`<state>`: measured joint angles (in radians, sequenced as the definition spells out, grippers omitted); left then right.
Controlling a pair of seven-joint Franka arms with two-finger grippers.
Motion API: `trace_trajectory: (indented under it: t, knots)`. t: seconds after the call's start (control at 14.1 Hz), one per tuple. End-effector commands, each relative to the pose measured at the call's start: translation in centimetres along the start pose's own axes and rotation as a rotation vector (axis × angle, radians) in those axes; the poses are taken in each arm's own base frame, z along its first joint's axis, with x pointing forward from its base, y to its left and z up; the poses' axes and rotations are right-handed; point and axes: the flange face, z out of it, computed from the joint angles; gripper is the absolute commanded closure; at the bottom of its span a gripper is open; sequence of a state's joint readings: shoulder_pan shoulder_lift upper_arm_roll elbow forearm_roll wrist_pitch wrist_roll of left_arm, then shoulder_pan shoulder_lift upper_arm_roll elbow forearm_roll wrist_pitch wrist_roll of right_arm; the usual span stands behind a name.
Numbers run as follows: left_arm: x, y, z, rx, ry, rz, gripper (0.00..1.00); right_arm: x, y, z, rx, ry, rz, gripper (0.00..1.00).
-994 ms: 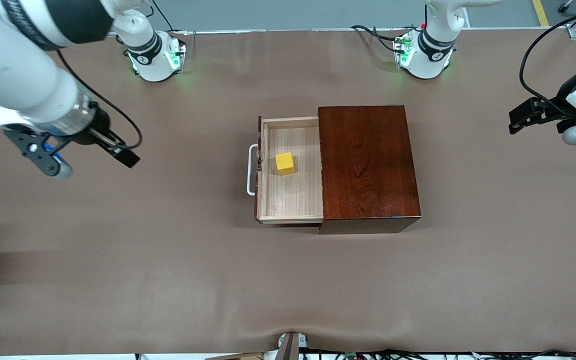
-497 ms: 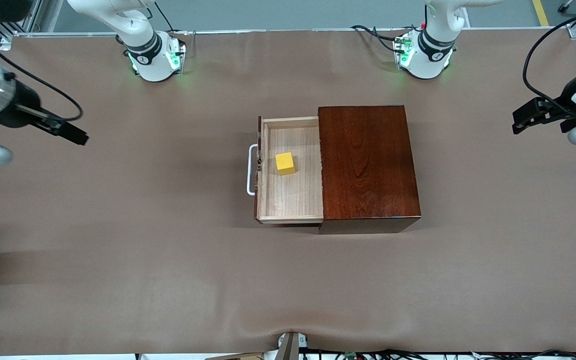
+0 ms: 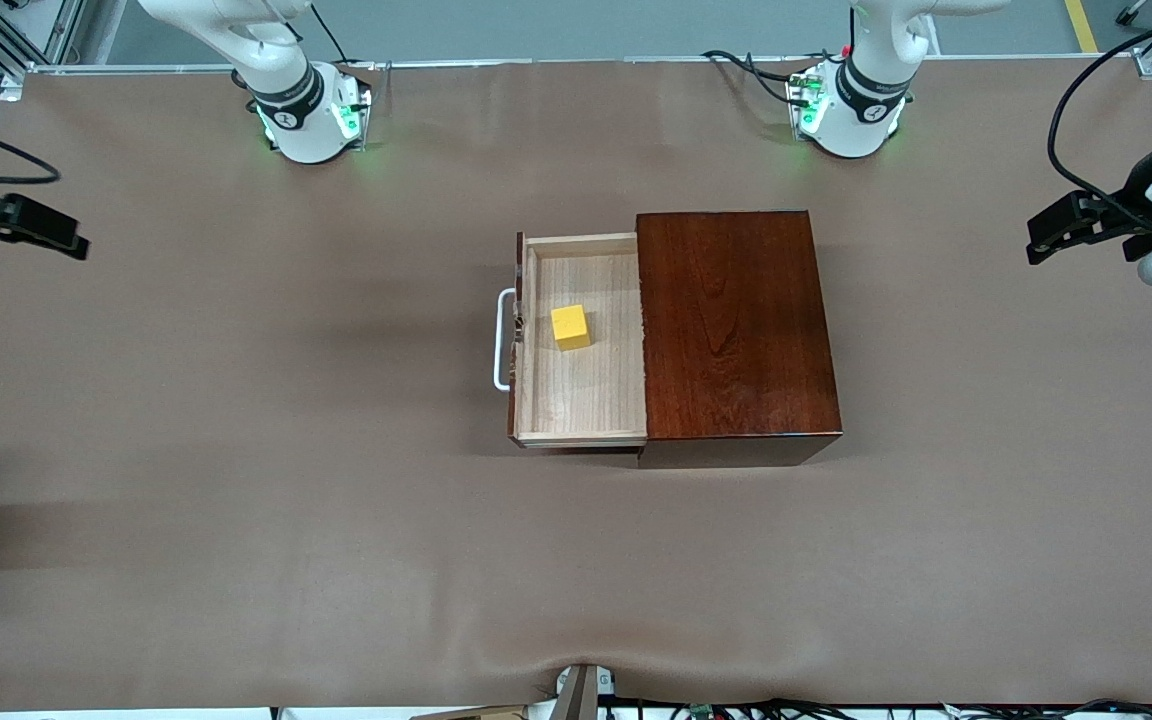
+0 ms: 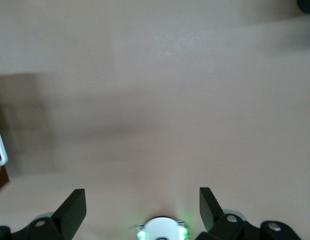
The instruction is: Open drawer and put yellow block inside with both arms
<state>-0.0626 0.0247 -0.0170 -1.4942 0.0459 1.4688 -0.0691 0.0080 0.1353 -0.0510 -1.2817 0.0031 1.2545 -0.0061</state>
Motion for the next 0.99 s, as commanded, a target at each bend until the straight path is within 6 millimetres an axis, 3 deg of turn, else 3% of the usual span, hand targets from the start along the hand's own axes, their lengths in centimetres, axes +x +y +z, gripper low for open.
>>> trace_trajectory:
  t: [0.0,0.14,0.28,0.5,0.64,0.78,0.92]
  knots:
    - [-0.7,-0.1,-0.8,-0.012,0.0,0.01,0.0,-1.3,1.6,0.4,0.007,-0.001,-0.119,0.0]
    - [-0.7,-0.2,-0.8,-0.012,0.0,0.008,0.0,-2.7,2.1,1.1,0.007,0.034,-0.129,0.0]
    - [-0.7,0.2,-0.7,-0.024,-0.002,0.013,0.0,-4.6,0.9,1.9,-0.003,0.05,-0.152,0.0]
    - [-0.7,0.3,-0.8,-0.036,-0.001,0.014,0.0,-4.4,1.1,1.5,-0.022,0.09,-0.165,0.0]
    - [-0.7,0.1,-0.8,-0.039,0.0,0.013,0.0,-4.5,0.7,-0.7,-0.032,0.131,-0.166,0.0]
    - [-0.6,-0.1,-0.8,-0.057,0.0,0.009,0.0,-4.7,0.8,-1.4,-0.025,0.119,-0.163,0.0]
    - [-0.5,-0.2,-0.8,-0.057,0.005,0.01,0.0,-4.7,-0.5,-1.4,-0.028,0.119,-0.189,0.0]
